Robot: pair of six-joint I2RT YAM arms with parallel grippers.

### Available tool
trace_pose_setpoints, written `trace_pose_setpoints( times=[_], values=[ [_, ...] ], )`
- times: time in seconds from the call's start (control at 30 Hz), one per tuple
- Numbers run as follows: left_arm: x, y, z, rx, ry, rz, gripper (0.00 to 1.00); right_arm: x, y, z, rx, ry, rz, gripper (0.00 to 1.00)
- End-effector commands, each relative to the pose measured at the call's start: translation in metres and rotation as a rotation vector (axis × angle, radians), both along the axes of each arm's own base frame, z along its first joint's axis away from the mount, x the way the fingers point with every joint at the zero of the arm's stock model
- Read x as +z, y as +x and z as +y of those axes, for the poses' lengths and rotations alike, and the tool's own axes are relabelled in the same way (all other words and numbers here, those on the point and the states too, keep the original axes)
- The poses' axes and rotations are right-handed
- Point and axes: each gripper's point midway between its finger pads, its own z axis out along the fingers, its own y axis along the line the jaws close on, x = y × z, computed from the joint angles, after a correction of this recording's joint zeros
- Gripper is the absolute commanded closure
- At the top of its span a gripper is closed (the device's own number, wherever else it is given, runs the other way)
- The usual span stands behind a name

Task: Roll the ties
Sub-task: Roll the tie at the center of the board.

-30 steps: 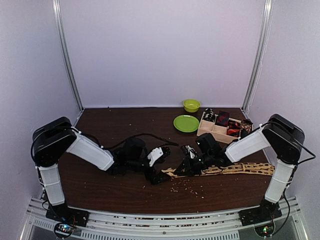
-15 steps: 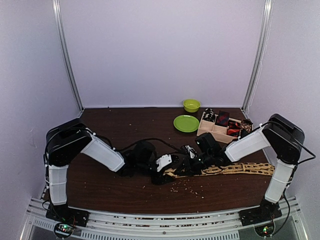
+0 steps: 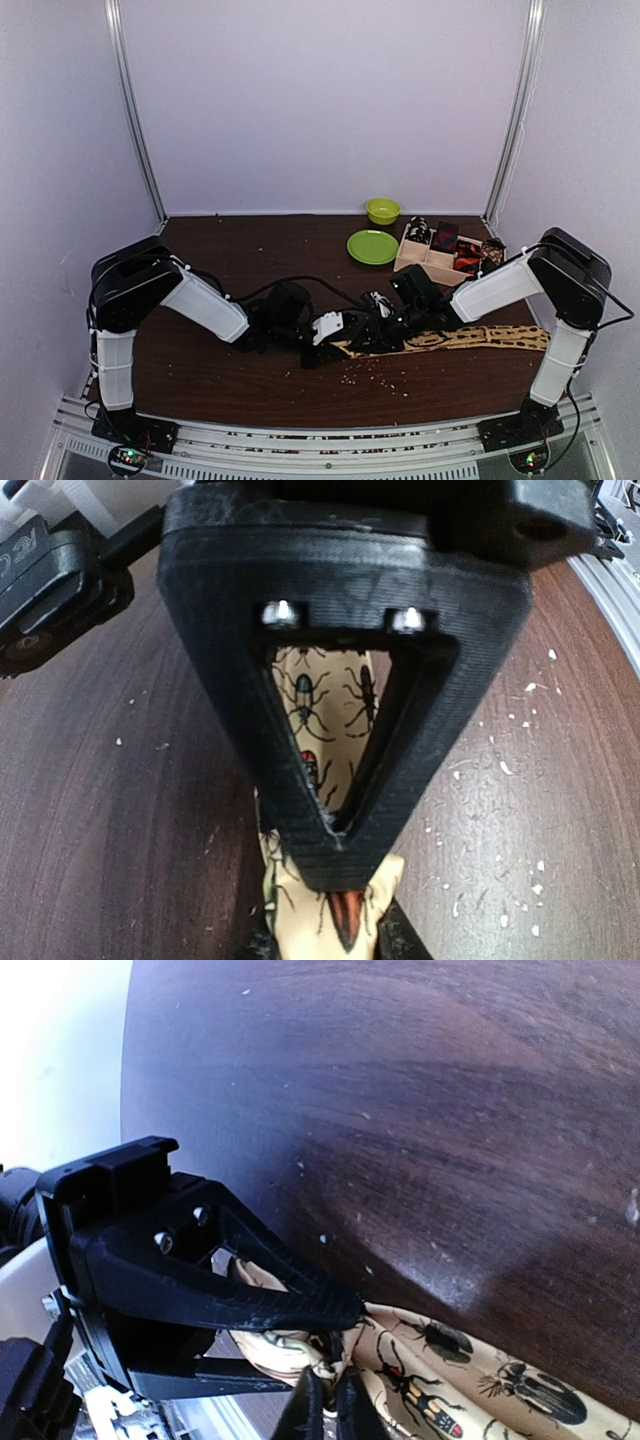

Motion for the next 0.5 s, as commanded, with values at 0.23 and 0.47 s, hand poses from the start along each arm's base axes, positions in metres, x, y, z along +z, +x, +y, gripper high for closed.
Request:
trace_pose_setpoints(
  times=[0.23,0.47],
  values=[
    [0.018,-0.007,0.023,0.075,-0.08,0.021,0.43,-0.014,0.009,-0.012,-0.005,-0.109,-0.05,1.0],
    [0.015,-0.008,0.037,0.115,-0.113,0.033,0.46,-0.037,0.003,-0.024,-0.014,-0.173,-0.024,1.0]
  ],
)
